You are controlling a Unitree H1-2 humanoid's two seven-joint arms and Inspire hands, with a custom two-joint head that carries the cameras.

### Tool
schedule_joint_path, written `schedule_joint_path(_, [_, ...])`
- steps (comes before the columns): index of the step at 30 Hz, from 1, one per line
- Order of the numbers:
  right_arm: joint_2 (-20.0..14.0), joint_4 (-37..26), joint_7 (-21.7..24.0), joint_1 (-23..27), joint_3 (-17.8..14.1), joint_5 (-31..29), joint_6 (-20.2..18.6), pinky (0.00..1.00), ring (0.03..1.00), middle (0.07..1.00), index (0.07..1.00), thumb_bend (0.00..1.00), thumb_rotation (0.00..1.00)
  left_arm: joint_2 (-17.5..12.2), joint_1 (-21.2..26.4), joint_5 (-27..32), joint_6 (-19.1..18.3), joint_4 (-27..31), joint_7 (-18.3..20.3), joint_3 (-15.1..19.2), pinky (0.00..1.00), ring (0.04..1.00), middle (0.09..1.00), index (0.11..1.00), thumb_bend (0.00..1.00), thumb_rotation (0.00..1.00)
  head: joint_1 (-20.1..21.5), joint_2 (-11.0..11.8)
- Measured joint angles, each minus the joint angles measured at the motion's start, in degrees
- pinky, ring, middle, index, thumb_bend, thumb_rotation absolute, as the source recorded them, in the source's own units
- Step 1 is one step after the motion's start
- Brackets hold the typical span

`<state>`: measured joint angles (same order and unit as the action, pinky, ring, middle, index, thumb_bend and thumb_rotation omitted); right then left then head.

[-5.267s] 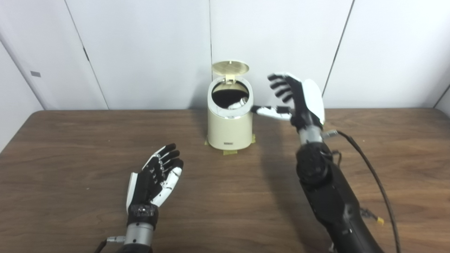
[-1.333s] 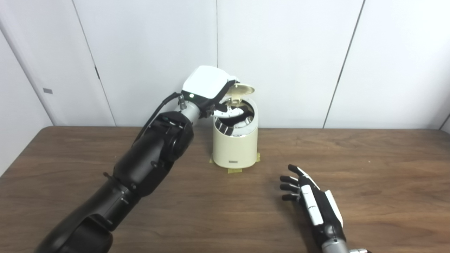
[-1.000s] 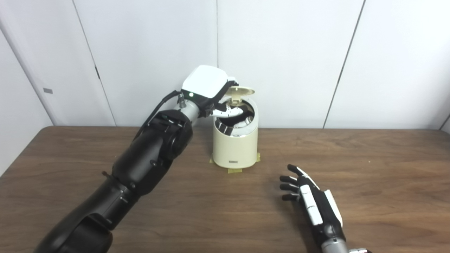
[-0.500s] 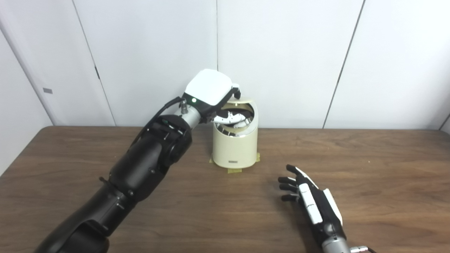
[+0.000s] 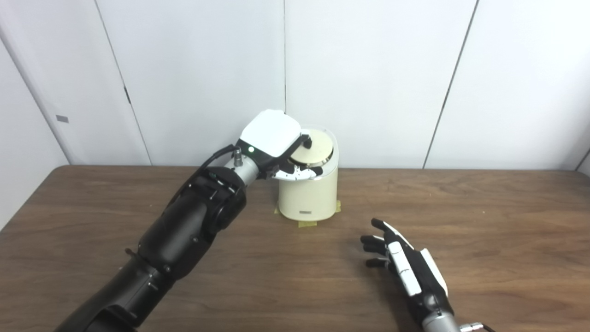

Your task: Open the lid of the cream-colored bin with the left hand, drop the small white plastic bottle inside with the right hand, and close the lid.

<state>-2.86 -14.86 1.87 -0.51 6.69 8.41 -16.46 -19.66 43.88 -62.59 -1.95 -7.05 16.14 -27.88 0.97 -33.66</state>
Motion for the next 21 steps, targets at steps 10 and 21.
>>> schedule_joint_path(10, [-1.2, -1.4, 0.8, -0.4, 0.2, 0.9, -1.1, 0.6, 0.742, 0.749, 0.875, 0.46, 1.0, 1.2, -1.7, 1.3, 0.4, 0.1, -0.3, 1.3, 0.88, 0.797, 0.747, 0.723, 0.55, 0.73, 0.5, -1.0])
schedule_joint_path(21, [-1.0, -2.3, 0.8, -0.6, -0.3, 1.1, -2.7, 0.61, 0.76, 0.757, 0.896, 0.5, 1.0, 1.5, -2.7, 0.4, 0.9, -0.2, -2.3, 0.4, 0.86, 0.794, 0.753, 0.726, 0.58, 0.77, 1.1, -2.6])
